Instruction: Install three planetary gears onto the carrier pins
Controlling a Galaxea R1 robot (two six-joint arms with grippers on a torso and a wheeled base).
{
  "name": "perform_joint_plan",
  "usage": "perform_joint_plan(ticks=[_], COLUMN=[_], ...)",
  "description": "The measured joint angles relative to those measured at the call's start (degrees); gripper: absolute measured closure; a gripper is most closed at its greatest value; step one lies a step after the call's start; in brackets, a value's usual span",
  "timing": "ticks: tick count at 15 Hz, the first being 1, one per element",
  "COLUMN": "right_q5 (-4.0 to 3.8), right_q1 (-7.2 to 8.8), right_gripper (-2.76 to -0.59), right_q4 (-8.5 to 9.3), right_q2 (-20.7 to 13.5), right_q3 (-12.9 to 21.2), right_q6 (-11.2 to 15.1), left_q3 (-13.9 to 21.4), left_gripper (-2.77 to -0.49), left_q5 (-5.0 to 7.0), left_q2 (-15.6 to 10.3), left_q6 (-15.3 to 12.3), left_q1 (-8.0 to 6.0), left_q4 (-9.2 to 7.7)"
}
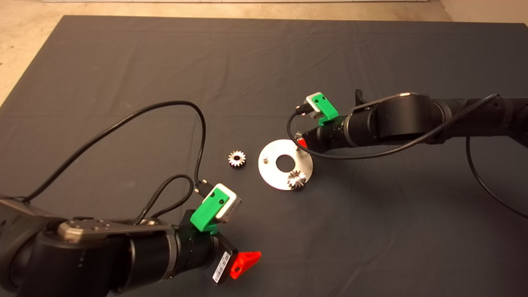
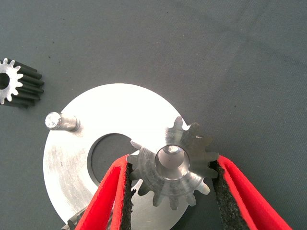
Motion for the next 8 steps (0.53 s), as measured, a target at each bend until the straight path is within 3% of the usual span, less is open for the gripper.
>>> perform_joint_plan(ticks=[8], right_q5=[-0.02], right_q1=[-1.08], right_gripper=[-1.00], right_q4=[0.05], right_q2=[2.0], right_q3=[-3.1], right_q6=[-1.5], left_q3=[0.0], left_gripper=[-2.64], left_q5=[-0.02], left_q2=[0.0], left_q6=[-0.2], left_q1=[0.00], left_q4=[0.00])
